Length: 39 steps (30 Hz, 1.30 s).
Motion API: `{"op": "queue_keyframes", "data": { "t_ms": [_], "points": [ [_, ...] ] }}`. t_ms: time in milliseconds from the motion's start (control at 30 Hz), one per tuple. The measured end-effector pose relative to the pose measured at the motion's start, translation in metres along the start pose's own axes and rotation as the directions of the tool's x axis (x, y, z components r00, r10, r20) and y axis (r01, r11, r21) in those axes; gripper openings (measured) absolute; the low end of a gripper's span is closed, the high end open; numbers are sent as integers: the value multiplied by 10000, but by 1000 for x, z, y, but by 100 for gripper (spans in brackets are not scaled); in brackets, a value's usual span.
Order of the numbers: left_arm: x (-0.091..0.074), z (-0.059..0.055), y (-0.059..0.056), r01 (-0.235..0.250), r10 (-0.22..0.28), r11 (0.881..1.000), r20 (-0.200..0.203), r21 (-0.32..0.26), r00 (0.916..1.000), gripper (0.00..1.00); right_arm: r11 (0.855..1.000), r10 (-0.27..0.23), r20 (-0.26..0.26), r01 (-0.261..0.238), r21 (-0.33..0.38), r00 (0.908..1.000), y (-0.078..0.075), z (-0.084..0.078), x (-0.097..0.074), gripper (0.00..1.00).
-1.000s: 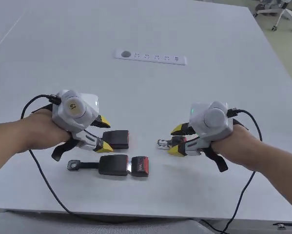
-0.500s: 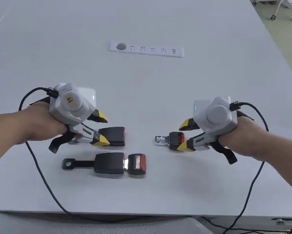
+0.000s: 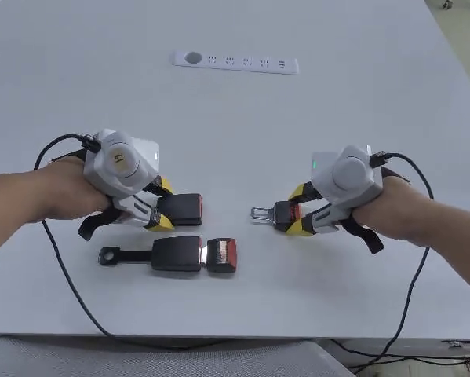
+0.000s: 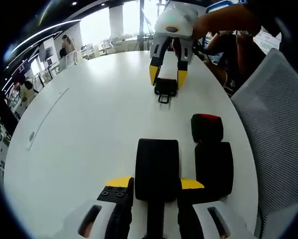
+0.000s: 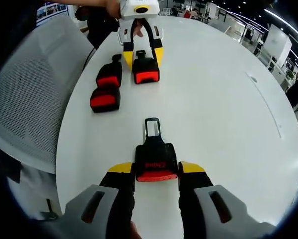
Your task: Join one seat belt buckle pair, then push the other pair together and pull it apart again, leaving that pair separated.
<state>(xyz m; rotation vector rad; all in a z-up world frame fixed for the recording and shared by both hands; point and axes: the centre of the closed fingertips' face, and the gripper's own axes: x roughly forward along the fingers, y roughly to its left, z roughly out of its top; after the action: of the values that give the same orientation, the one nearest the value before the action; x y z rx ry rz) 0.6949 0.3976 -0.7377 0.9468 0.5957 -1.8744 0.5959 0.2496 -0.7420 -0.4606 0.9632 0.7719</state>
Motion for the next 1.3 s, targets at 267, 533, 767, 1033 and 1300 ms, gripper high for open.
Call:
{"op": "queue_keyframes", "data": {
  "t_ms": [267,533,767,1033,1300],
  "points": [
    [1,-2,-1,139,-136,9997,-137,187,9998,34,9997,222,75,-222,-55,9997,-1,0,1,32],
    [2,-2,-2,175,-169,9995,-242,267,9996,33,9986,522,112,-521,-40,9986,-1,0,2,32],
    [2,-2,-2,163,-154,9996,-329,247,9993,33,9985,544,86,-544,-94,9985,1,7,4,32],
    [2,-1,-1,164,-156,9996,-337,236,9993,33,9973,663,284,-653,-330,9974,10,30,11,32],
    [1,-1,-1,175,-165,9995,-341,268,9993,33,9964,696,472,-671,-520,9965,9,49,24,32]
  ]
}}
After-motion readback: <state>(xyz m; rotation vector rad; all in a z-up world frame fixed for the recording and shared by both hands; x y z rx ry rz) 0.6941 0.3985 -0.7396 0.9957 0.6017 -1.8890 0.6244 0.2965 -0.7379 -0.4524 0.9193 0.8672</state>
